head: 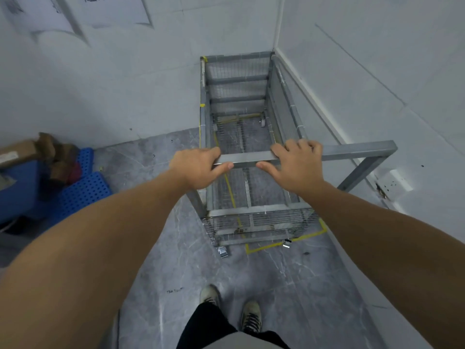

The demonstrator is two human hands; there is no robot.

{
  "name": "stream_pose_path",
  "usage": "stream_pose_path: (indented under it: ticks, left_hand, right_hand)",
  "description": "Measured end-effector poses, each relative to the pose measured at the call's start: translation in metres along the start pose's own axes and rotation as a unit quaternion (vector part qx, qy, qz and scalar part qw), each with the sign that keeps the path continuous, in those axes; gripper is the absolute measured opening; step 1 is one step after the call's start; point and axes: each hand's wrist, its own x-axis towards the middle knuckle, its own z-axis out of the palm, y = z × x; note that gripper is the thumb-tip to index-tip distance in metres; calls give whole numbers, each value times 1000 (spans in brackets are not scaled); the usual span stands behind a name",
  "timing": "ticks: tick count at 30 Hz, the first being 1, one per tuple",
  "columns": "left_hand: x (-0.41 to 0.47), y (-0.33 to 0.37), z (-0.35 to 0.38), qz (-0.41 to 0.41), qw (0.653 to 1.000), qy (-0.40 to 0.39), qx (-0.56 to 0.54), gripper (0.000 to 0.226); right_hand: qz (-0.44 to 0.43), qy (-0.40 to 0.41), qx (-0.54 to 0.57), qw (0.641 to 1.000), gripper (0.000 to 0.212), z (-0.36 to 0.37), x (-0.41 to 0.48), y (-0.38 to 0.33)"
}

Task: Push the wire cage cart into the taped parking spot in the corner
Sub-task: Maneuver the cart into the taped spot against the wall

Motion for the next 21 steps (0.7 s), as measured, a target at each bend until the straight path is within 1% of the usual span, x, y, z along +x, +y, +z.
stream_pose_path:
  ticks: [2, 4, 9, 13, 21]
  left_hand:
    - [4, 2, -3, -12, 1000, -21, 6, 69]
    - [6, 2, -4, -17, 1000, -23, 6, 72]
    - [2, 7, -3, -22, 999, 7, 25, 59]
    - [-1, 8, 1, -31, 998, 40, 27, 60]
    - [-2, 9, 1, -38, 998, 56, 7, 61]
  right_hand:
    - [-4, 7, 1, 1000, 62, 0, 1, 2]
    - [-4, 13, 1, 1000, 63, 0, 0, 2]
    - [3, -1, -2, 1000, 65, -2, 2, 1]
    - [-1, 4, -8, 1000, 64, 0, 2, 2]
    - [-8, 15, -1, 1000, 62, -1, 1, 3]
